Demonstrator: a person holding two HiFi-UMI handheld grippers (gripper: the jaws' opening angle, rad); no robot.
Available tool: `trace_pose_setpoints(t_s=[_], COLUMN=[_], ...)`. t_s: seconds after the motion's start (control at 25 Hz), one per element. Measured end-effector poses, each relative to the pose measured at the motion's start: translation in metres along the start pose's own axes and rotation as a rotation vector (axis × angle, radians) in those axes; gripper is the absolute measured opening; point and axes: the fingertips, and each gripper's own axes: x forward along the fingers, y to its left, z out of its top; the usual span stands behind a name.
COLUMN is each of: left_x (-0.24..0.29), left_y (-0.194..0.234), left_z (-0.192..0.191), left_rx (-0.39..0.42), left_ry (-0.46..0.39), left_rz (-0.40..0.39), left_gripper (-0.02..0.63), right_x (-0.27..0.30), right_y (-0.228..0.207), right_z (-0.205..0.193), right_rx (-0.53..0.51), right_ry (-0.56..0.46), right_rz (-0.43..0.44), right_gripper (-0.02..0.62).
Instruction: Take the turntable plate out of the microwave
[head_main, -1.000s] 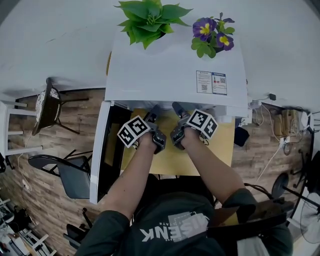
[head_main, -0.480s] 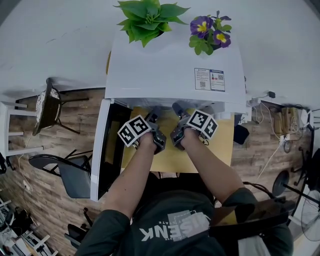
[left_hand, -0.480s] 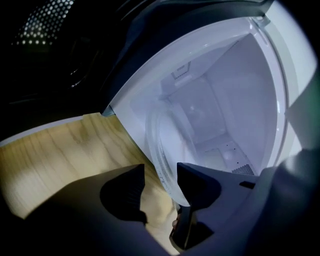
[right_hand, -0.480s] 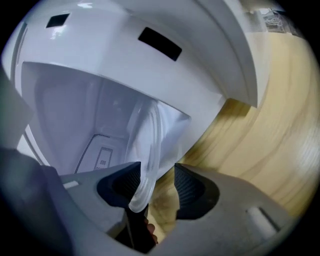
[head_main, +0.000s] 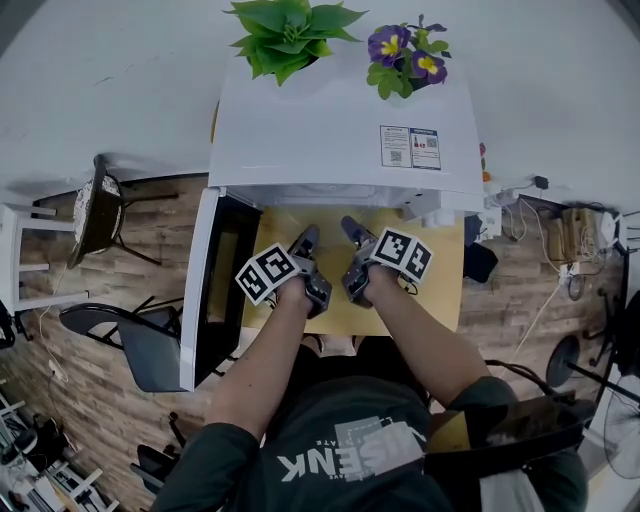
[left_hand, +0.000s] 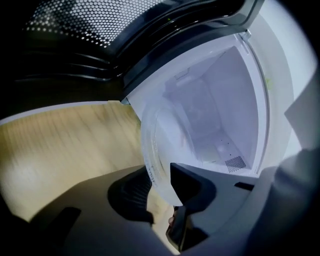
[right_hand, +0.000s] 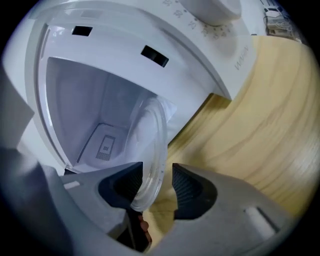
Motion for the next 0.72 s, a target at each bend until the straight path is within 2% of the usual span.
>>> trace_pose_setpoints(t_s=[0.24,0.4,0.52,0.72], left_x=[-0.015,-0.023,-0.029,-0.036], left_y=[0.007,0.011,0.014,0.019], left_z=[-0.019,-0.030,-0.037,-0.040], left_rx=[-0.047,-0.056,-0.048,0.000], left_ry=[0.018,0.026,0.029,0.006], left_rz=[0.001,-0.002,-0.005,-0.003], left_gripper=[0.110,0.109,0.109,0.121], right_x=[-0.013,-0.015,-0.018,-0.024], right_y=[-0.006,-0.008,-0.004,-0.006], right_z=[-0.008,-0.001,-0.001,-0.012], right_rx=[-0.029,-0.023,-0.029,0.013], right_ry=[0.009,-0.015,-0.010,0.013], right_rz=[0.022,0.075,0.118,0.152], right_gripper=[0.187,0.187,0.115,0.100])
